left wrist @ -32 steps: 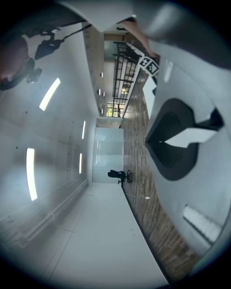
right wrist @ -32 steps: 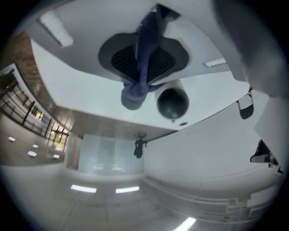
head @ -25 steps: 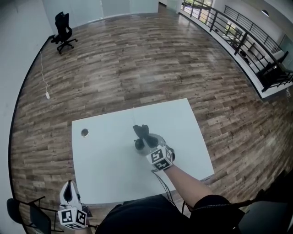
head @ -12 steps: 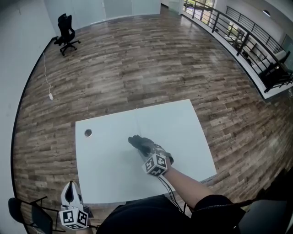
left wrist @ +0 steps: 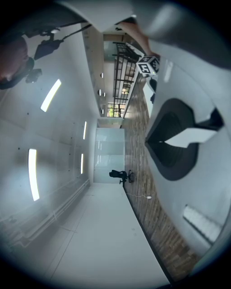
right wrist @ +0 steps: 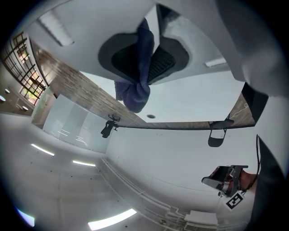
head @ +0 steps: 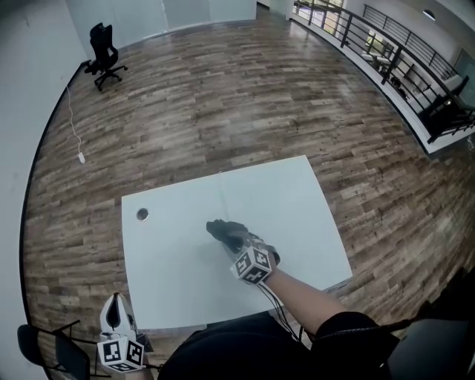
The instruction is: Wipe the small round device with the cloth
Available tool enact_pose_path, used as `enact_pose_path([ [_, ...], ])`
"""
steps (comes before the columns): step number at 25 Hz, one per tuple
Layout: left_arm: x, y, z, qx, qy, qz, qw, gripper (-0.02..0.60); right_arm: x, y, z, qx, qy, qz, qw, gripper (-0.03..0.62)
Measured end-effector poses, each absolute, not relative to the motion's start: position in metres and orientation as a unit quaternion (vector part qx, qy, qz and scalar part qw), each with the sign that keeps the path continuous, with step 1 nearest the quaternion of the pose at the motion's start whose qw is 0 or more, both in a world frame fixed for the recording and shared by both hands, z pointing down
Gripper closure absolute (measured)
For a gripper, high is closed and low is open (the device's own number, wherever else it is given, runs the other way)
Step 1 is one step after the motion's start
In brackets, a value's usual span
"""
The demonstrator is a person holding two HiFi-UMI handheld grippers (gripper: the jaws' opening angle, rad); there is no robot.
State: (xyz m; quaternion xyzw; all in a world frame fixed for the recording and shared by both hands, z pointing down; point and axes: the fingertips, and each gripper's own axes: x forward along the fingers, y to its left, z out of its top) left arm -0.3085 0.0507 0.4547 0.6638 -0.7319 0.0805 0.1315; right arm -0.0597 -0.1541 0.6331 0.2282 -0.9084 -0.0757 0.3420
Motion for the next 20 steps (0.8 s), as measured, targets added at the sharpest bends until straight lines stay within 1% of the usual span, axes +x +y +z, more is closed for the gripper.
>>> enact_pose_path([
  [17,-0.311,0.055,0.456,0.660,-0.734,0.086,0.136,0.574,-0.058,-0.133,0.662,0.206,-0.913,-0.018,0.351,0.534],
  [20,-0.312,0.057,0.456,0.657,-0.736,0.086,0.138,0.574,-0.054,-0.127,0.674,0.197,-0.909,0.004,0.367,0.534],
])
